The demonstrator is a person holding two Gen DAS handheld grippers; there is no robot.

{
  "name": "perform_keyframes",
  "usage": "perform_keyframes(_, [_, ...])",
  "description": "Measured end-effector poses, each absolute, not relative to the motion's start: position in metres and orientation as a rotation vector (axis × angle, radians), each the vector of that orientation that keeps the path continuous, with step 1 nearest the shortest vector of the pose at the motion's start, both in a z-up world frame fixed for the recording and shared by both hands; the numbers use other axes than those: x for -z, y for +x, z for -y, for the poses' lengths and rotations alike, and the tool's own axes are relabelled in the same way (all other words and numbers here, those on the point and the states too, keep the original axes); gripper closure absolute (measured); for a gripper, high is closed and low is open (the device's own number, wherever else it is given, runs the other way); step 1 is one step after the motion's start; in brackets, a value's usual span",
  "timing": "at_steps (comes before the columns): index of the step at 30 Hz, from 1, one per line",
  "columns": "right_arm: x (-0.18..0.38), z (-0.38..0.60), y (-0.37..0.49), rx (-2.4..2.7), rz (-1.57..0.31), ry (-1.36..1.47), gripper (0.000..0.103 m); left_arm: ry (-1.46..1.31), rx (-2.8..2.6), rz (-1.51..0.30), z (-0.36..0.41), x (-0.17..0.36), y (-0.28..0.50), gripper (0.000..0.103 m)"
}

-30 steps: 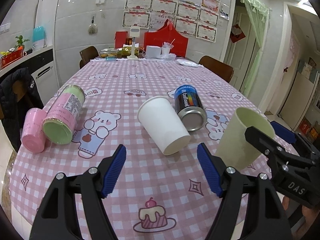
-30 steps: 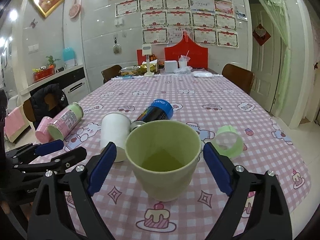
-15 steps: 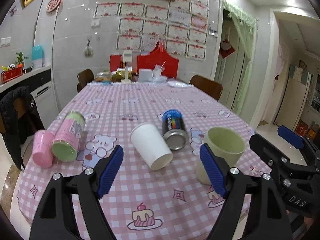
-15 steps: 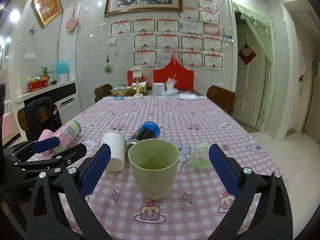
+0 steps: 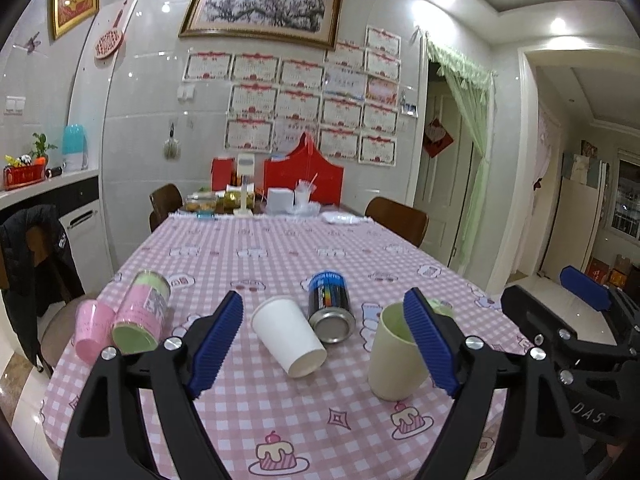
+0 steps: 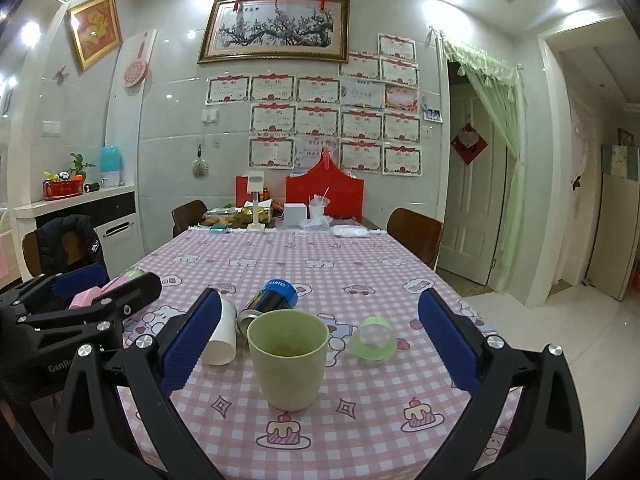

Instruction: Flip cup upside down

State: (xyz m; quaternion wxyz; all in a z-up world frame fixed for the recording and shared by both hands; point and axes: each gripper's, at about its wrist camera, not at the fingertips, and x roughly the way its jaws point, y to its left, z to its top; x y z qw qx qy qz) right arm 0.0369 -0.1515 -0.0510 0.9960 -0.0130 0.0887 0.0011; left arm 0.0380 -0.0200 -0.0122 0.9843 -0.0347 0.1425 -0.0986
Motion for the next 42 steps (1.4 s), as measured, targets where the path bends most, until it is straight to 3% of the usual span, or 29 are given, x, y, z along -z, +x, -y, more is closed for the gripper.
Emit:
perform_keyframes(13, [0.054, 0.149, 0.028, 0.058, -0.120, -0.024, 0.008, -0.013, 0.165, -0.178, 0.026, 0.007, 0.027, 0.016])
perform_keyframes(42, [0.063, 0.149, 0.027, 0.075, -0.139, -0.021, 0.008, -0.006, 0.160, -0.181, 0.028, 0.017, 0.034, 0.016])
